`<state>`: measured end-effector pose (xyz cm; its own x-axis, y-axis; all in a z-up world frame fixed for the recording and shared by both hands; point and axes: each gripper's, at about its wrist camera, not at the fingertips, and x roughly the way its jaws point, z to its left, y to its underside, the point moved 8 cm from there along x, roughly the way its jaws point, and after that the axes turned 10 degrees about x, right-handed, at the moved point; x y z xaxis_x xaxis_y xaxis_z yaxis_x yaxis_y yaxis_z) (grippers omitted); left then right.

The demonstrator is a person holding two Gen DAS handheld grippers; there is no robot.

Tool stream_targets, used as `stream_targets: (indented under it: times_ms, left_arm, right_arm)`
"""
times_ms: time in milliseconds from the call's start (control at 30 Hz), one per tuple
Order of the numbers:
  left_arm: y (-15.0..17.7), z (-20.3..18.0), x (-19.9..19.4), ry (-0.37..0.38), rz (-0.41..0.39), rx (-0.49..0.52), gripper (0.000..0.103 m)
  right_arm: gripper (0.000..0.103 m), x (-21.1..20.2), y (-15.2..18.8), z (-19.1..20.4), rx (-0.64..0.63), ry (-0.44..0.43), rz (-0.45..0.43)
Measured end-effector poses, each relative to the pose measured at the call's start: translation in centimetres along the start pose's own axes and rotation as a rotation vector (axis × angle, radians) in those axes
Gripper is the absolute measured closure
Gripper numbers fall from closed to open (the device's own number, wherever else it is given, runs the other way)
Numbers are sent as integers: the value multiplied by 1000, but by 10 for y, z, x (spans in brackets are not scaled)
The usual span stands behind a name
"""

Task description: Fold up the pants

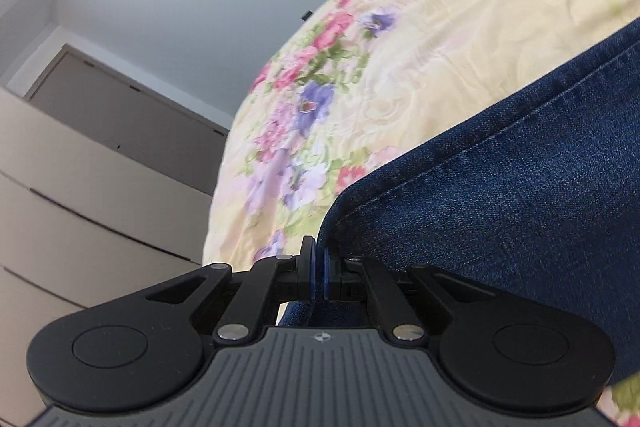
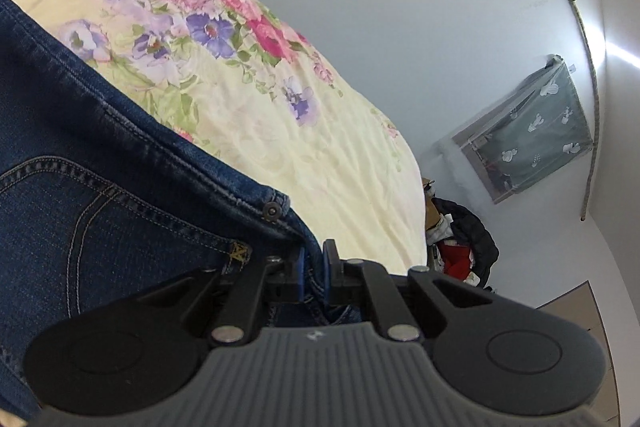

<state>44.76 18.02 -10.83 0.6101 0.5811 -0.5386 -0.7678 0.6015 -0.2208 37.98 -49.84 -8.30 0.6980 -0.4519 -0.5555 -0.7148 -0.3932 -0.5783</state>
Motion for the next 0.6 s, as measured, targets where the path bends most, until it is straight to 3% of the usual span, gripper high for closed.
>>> stream_targets:
  times_ms: [200,433,467,533,567,600]
  left_arm:
    - [-9,-43,52,30,47,110,99]
    - [-6,-60,69,48,38,114,98]
    - [-5,-58,68,46,29,121,92]
    - [-3,-45,66,51,17,92,70]
    - [-2,-33,67,56,16,51,43]
    - [0,-21,66,68,13,7,28]
  right_arm:
    - [102,56,18,37,-51,1,82]
    - [101,72,22,47,-70,4,101]
    - [100,71,22,47,-66,11,100]
    - [97,65,23,46,-53,25,98]
    - [87,63,22,46,-48,26,99]
    - [72,59,21,45,-43,32,97]
